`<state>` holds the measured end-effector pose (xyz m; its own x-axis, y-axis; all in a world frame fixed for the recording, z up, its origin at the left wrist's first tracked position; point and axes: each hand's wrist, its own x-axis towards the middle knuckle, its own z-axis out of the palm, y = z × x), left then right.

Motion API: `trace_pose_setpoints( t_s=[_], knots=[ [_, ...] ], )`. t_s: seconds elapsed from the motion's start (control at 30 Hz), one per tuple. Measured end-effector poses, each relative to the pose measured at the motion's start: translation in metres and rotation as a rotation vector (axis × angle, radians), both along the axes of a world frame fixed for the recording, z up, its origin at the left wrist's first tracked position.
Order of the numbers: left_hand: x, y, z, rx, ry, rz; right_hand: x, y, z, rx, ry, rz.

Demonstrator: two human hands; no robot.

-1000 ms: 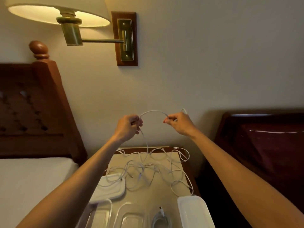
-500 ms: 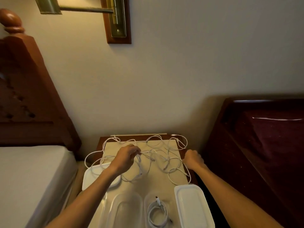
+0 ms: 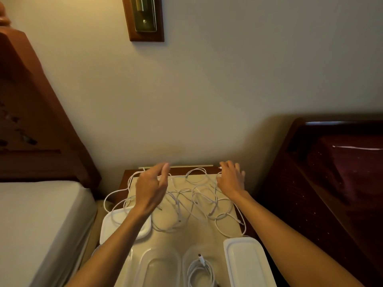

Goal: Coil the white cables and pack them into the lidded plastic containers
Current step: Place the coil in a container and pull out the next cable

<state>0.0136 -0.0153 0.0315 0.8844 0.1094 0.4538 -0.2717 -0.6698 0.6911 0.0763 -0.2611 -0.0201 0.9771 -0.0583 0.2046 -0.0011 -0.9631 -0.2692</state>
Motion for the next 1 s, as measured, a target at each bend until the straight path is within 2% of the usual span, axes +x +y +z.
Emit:
trace_pose_setpoints(
  t_s=[0.07,0.17,0.27,0.4,0.47,0.6,0.67,0.77,0.87,0.93,1.0],
  knots=[
    [0.023,0.010,-0.002,0.116,0.062,0.123,0.010,-0.003,-0.004,-0.067,0.130,-0.023],
    [0.058,0.026,-0.029,0.298,0.389,0.049,0.019,-0.008,-0.009,-0.031,0.221,0.013],
    [0.082,0.030,-0.053,0.361,0.577,-0.044,0.021,-0.008,-0.014,0.176,0.212,0.048],
    [0.101,0.022,-0.068,0.341,0.693,-0.134,0.018,-0.005,-0.002,0.383,0.091,0.069],
    [0.107,0.020,-0.070,0.360,0.686,-0.161,0.017,-0.004,0.011,0.438,-0.006,0.088],
    [0.106,0.018,-0.056,0.302,0.520,-0.181,0.018,-0.003,0.040,0.526,-0.155,0.117],
    [0.095,0.015,-0.041,0.266,0.485,-0.294,0.020,-0.002,0.052,0.541,-0.179,0.112],
    [0.070,0.009,-0.018,0.394,0.657,-0.539,0.023,-0.002,0.053,0.498,-0.045,0.138],
    [0.055,0.012,-0.013,0.558,0.673,-0.598,0.022,0.001,0.031,0.292,0.170,0.141],
    [0.053,0.019,-0.015,0.614,0.641,-0.585,0.013,0.009,0.017,0.096,0.146,0.178],
    [0.052,0.024,-0.018,0.683,0.574,-0.586,0.000,0.022,0.009,0.025,0.053,0.289]
  ],
)
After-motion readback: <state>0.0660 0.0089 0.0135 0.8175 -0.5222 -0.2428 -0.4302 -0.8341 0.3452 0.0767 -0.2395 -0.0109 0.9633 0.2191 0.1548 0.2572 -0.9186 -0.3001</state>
